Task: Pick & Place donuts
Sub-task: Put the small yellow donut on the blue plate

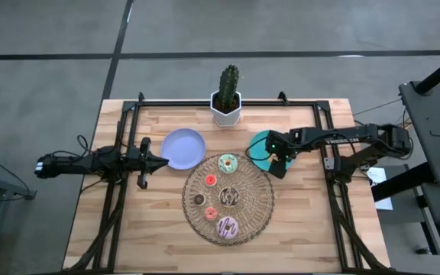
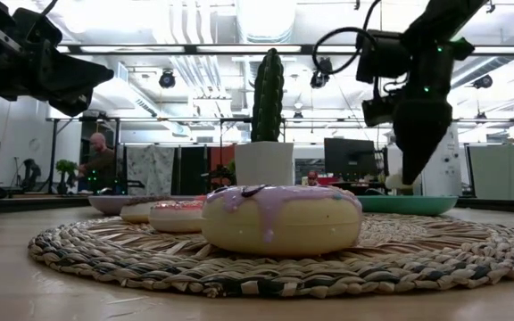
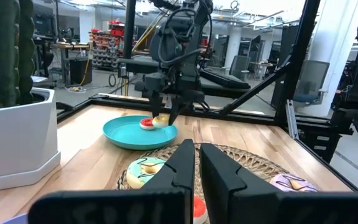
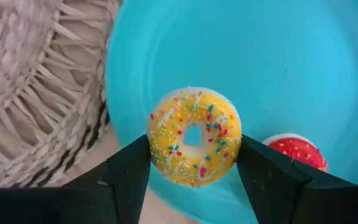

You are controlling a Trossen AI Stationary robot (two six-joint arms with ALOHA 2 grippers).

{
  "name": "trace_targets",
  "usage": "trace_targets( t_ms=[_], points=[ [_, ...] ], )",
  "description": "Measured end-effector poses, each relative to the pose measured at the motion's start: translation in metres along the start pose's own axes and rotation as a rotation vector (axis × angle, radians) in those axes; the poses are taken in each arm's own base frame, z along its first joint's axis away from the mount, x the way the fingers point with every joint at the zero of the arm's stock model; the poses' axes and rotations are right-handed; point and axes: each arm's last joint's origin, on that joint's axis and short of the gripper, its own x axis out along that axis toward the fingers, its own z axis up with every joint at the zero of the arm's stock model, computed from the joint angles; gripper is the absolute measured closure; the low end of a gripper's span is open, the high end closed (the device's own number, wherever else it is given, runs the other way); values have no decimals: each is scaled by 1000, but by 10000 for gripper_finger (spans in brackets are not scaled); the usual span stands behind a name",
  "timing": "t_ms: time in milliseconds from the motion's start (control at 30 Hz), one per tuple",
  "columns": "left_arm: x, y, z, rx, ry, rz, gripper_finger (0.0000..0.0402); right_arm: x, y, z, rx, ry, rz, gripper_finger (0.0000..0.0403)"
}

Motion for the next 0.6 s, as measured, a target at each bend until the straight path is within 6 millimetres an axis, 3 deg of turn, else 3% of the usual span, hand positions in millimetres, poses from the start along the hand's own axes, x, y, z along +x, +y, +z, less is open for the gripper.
trace_targets(
  t_ms=[600],
  points=[
    [0, 0, 0, 0, 0, 0, 402, 19, -5, 5, -23, 46, -44, 184]
  ],
)
